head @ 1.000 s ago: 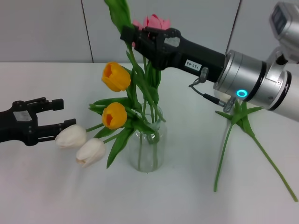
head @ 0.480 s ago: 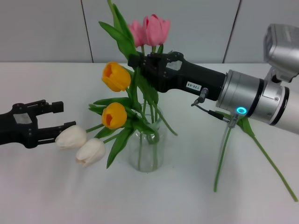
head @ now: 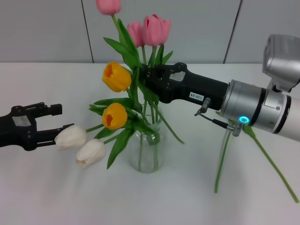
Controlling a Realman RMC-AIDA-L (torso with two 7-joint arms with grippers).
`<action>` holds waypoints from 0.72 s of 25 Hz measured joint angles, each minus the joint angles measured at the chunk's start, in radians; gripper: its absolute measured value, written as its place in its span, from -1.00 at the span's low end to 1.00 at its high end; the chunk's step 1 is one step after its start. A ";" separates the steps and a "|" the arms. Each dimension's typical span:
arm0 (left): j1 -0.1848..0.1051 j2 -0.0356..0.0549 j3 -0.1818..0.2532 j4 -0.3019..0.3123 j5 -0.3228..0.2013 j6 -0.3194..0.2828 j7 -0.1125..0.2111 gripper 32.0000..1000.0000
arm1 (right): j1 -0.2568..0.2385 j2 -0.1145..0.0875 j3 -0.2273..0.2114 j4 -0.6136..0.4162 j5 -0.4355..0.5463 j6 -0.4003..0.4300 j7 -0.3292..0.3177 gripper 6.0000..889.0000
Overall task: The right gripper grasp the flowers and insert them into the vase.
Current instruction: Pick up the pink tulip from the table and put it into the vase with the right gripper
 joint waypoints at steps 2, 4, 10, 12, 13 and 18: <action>0.005 0.0001 -0.001 0.000 0.000 0.000 0.000 0.62 | -0.014 0.000 -0.004 -0.007 0.000 0.001 0.000 -0.89; 0.007 0.0008 -0.001 0.000 0.000 0.000 0.000 0.62 | -0.029 0.000 -0.006 -0.015 0.000 0.002 0.000 -0.89; 0.007 0.0013 -0.001 0.000 0.000 0.000 0.000 0.62 | -0.052 0.000 -0.006 -0.035 0.002 0.010 0.004 -0.89; 0.008 0.0019 -0.001 0.000 0.001 0.000 0.000 0.62 | -0.054 0.000 -0.006 -0.035 0.003 0.002 0.009 -0.89; 0.011 0.0024 -0.001 0.000 0.001 0.000 0.000 0.62 | -0.054 0.000 -0.005 -0.036 0.004 -0.009 0.015 -0.89; 0.017 0.0044 -0.001 0.000 0.001 -0.001 0.000 0.62 | -0.051 0.000 0.000 -0.094 0.009 -0.037 0.092 -0.90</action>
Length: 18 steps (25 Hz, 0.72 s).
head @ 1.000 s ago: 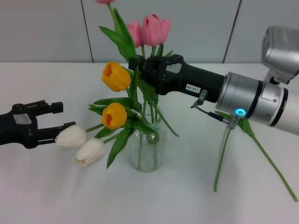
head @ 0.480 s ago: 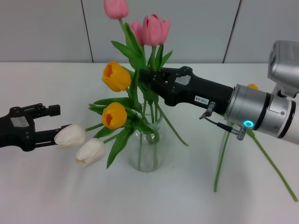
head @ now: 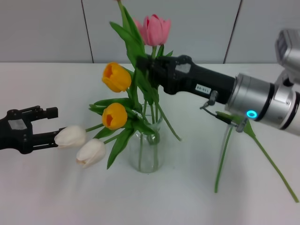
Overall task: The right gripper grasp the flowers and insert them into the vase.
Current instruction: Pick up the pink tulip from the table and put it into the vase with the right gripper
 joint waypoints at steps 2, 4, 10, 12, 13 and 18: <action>0.000 -0.0001 0.000 0.000 0.000 0.000 0.000 0.62 | 0.017 0.000 -0.003 -0.013 0.000 0.004 0.020 -0.90; -0.002 -0.0011 0.000 0.000 0.000 -0.001 0.000 0.62 | 0.044 0.000 -0.004 -0.015 0.000 0.010 0.030 -0.90; -0.013 -0.0035 0.000 0.000 0.000 -0.002 0.000 0.62 | 0.135 0.000 -0.010 -0.008 0.037 0.049 0.054 -0.90; -0.014 -0.0036 0.000 0.000 0.000 -0.002 0.000 0.62 | 0.160 0.000 -0.012 -0.007 0.046 0.079 0.056 -0.89; -0.016 -0.0038 0.000 0.000 0.000 -0.002 0.000 0.62 | 0.169 0.000 -0.013 -0.007 0.048 0.093 0.058 -0.89; -0.025 -0.0043 0.000 0.000 0.000 -0.003 0.000 0.62 | 0.195 0.000 -0.059 -0.008 0.050 0.177 0.072 -0.89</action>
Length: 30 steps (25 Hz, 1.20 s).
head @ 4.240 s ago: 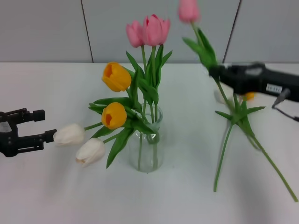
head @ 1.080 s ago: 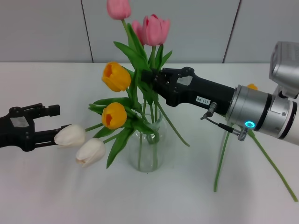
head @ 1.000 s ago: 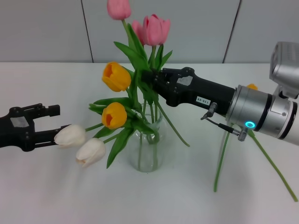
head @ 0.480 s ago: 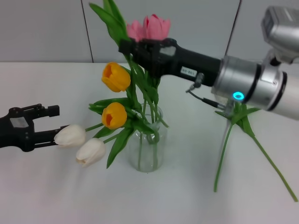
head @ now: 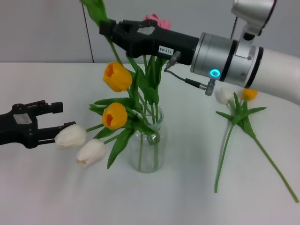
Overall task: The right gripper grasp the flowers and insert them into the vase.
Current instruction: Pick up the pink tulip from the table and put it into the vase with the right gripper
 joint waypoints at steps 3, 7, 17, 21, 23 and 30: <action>-0.004 -0.0001 0.003 0.000 0.000 -0.009 -0.001 0.62 | 0.009 0.000 -0.011 0.001 0.000 0.019 0.000 -0.89; -0.007 -0.0001 0.010 0.000 -0.001 -0.021 -0.004 0.62 | 0.009 0.000 -0.034 0.003 0.001 0.038 -0.002 -0.89; 0.003 -0.0001 0.011 0.000 0.000 -0.023 -0.006 0.62 | -0.077 0.000 -0.096 -0.047 0.001 0.042 -0.032 -0.90; 0.005 -0.0001 0.011 0.000 0.000 -0.023 -0.006 0.62 | -0.136 0.000 -0.134 -0.093 0.001 0.039 -0.047 -0.88; 0.009 -0.0001 0.011 0.000 0.000 -0.023 -0.006 0.62 | -0.166 0.000 -0.154 -0.115 0.002 0.042 -0.052 -0.86; 0.018 0.0039 0.008 0.000 0.000 -0.023 -0.006 0.62 | -0.239 0.000 -0.174 -0.134 0.002 0.044 -0.062 -0.80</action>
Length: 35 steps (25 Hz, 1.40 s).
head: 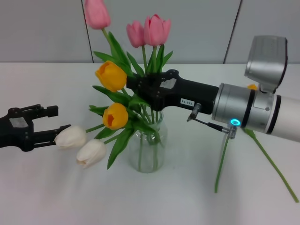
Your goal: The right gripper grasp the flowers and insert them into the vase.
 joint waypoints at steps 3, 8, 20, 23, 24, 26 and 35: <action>0.008 0.0019 0.000 0.000 0.000 0.000 -0.001 0.62 | -0.023 0.000 0.001 -0.001 0.000 -0.001 0.000 -0.78; 0.015 0.0047 -0.003 0.000 0.000 0.003 -0.002 0.62 | -0.039 0.000 0.001 -0.003 0.000 -0.013 0.000 -0.73; 0.028 0.0367 -0.008 0.007 -0.009 0.008 -0.008 0.62 | -0.088 0.000 0.005 -0.040 0.023 -0.040 -0.017 -0.17; 0.032 0.0374 -0.008 0.008 -0.011 0.010 -0.007 0.62 | -0.137 0.000 0.003 -0.082 0.038 -0.040 -0.018 0.03; 0.032 0.0374 -0.008 0.008 -0.011 0.010 -0.004 0.62 | -0.159 0.000 0.002 -0.098 0.044 -0.040 -0.018 0.09; 0.040 0.0362 -0.008 0.006 -0.012 0.010 0.002 0.62 | -0.187 0.000 -0.002 -0.123 0.049 -0.040 -0.015 0.22; 0.062 0.0379 -0.042 0.009 -0.038 0.011 0.007 0.62 | -0.262 -0.013 0.030 -0.170 0.032 -0.151 0.019 0.88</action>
